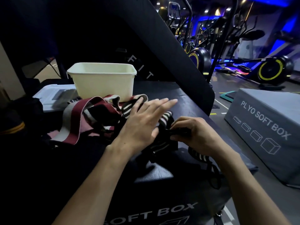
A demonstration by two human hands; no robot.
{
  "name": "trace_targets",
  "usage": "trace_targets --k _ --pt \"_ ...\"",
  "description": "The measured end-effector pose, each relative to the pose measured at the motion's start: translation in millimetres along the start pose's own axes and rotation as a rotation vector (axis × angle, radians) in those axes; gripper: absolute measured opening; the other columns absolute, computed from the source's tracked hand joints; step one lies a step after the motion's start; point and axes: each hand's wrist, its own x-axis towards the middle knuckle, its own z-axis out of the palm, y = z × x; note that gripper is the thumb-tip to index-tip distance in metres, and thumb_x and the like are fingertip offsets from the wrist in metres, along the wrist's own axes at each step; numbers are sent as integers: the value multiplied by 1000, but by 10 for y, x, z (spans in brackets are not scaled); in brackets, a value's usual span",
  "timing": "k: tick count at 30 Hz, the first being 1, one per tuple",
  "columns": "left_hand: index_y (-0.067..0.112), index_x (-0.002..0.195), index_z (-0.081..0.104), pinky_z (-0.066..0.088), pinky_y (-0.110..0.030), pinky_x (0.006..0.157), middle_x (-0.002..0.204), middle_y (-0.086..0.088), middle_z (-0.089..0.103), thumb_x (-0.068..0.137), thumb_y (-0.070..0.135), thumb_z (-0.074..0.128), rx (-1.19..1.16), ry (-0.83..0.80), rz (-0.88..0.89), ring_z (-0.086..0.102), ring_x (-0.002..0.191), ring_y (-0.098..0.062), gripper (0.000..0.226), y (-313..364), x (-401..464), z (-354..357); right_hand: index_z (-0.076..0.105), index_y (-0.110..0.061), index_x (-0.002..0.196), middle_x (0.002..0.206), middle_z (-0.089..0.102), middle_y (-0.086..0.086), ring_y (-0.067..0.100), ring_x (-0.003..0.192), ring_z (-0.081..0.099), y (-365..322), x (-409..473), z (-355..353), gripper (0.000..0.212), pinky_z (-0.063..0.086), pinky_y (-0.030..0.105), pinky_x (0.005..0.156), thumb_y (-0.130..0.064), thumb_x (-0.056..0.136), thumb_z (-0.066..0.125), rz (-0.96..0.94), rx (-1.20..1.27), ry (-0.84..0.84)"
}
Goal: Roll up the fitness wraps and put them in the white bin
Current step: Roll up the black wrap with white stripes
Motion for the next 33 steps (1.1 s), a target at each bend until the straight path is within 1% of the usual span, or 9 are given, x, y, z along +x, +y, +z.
trace_targets --k 3,5,9,14,18,22,26,30,33 --pt "38 137 59 31 -41 118 132 11 65 79 15 54 41 34 4 59 122 -17 63 -25 -6 55 79 -21 93 97 72 -10 11 83 71 -45 35 6 12 56 37 73 -26 82 81 -66 -90 -21" --pt "36 110 73 44 -36 96 98 9 72 83 21 46 54 117 -73 68 91 -25 40 -82 -24 51 79 -22 95 99 71 -11 11 84 70 -37 21 -23 11 56 37 73 -21 84 82 -64 -106 13" --pt "21 101 74 52 -42 68 82 -12 75 85 19 53 138 233 -379 67 72 -41 26 -133 -44 -75 80 -22 97 100 69 -6 20 87 67 48 -42 -129 9 55 41 73 -22 91 74 -46 -181 260" --pt "9 107 67 46 -48 78 97 -29 71 99 24 49 126 247 -686 65 91 -50 25 -261 -11 -240 81 -20 96 99 65 1 22 92 65 242 -163 -192 19 51 33 80 -3 87 77 157 -79 482" --pt "8 100 67 46 -47 79 98 -30 69 100 29 48 104 187 -724 64 93 -52 28 -278 -11 -224 78 -34 89 98 66 -2 7 88 64 318 -231 -108 49 47 15 79 12 80 67 399 45 500" --pt "4 81 60 39 -45 72 97 -31 66 99 30 46 -155 334 -879 61 92 -50 34 -321 27 -267 80 -34 81 99 67 -9 20 95 63 342 -197 -62 43 53 38 82 4 75 60 565 -163 537" --pt "7 64 39 37 -45 69 78 -26 57 93 36 40 -352 479 -988 57 83 -47 42 -507 -6 -365 74 -36 74 98 65 -7 29 97 62 481 -305 -54 42 52 38 85 3 72 57 723 -247 556" --pt "12 84 56 38 -42 74 97 -25 68 105 35 48 -206 326 -857 60 94 -45 33 -488 -39 -274 76 -31 83 101 70 -2 16 96 67 458 -244 -62 54 54 34 97 12 68 48 635 67 680" --pt "16 122 62 45 -49 97 121 -14 66 97 35 63 -87 179 -719 58 116 -38 31 -439 -46 -166 80 -19 91 102 76 6 18 96 71 397 -169 -75 56 56 44 98 17 67 43 561 345 700"
